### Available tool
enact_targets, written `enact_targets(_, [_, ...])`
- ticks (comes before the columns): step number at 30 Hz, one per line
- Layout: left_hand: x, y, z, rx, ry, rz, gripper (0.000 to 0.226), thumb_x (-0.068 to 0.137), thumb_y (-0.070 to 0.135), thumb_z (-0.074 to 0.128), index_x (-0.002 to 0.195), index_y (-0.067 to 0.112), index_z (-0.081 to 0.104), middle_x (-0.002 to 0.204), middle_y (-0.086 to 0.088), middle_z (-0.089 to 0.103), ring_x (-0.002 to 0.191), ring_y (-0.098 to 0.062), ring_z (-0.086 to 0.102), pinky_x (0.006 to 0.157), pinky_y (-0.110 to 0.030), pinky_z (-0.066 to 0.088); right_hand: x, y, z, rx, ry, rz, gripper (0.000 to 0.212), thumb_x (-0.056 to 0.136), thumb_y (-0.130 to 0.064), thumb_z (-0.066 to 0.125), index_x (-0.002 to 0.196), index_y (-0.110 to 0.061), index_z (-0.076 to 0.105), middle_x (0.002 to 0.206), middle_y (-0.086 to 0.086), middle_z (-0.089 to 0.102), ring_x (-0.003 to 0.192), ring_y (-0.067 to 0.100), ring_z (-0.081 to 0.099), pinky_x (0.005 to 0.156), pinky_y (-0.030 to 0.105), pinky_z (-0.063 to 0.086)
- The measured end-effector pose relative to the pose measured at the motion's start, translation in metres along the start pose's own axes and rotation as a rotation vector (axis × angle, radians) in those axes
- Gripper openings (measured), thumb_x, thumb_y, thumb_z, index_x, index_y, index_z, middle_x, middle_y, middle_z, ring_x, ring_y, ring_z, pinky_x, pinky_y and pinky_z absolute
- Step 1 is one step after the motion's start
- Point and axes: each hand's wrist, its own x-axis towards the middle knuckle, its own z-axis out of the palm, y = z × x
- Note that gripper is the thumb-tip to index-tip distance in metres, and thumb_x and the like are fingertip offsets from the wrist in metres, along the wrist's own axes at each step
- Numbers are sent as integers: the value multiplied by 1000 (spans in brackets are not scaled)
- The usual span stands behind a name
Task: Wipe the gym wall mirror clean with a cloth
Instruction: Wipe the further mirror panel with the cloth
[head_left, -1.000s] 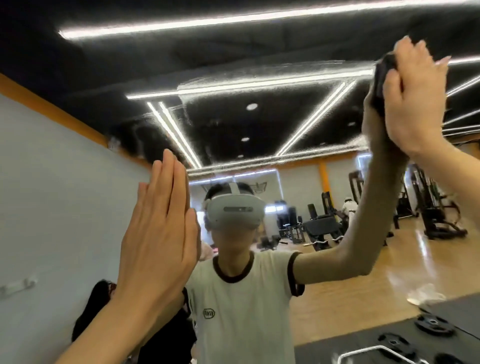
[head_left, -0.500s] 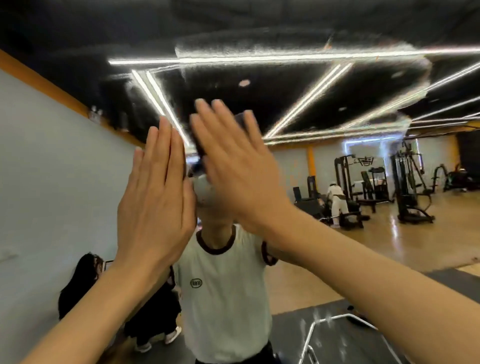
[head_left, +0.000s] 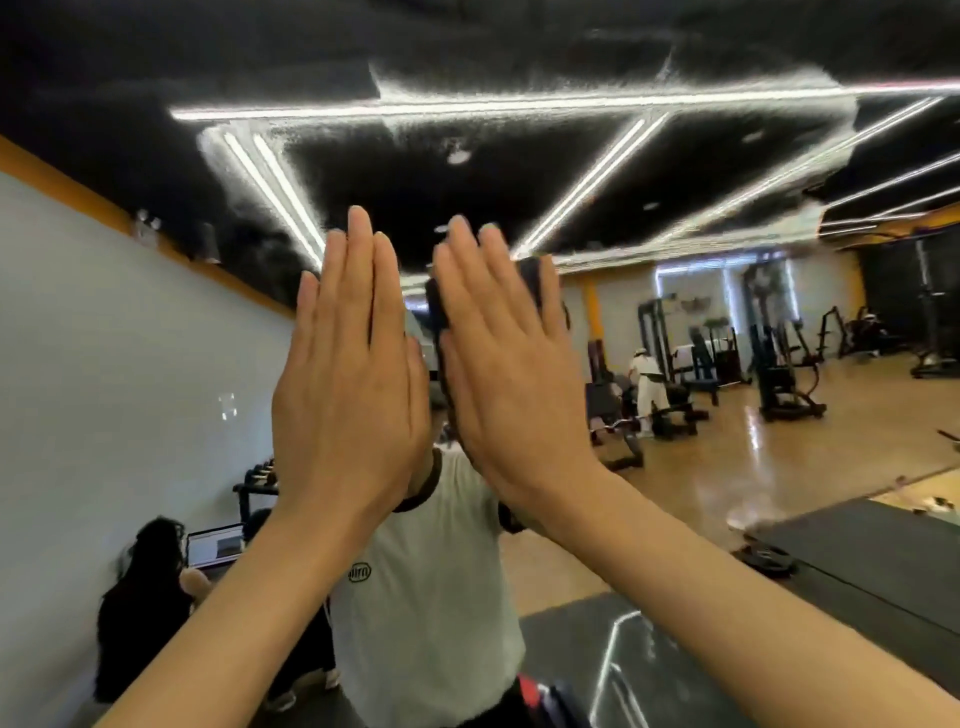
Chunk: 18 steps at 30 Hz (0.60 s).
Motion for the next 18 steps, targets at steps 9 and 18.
enact_targets(9, [-2,-2,0,-10,9,4,63,105,11,37,160,0,9,169,-15,5,157,-27,0,128,-38,0,-33,115,-52,-64,41,385,52,108,-21,28,158,-9,24,166,9,22,155,21,13,127,39,-1])
enact_targets(18, [-1,-2,1,7,36,17,57,108,19,26,159,-3,13,168,-19,9,156,-29,6,126,-29,-7,-52,-23,-1,-35,-91,-25,54,101,-16,39,154,-5,31,161,14,32,152,26,24,126,44,8])
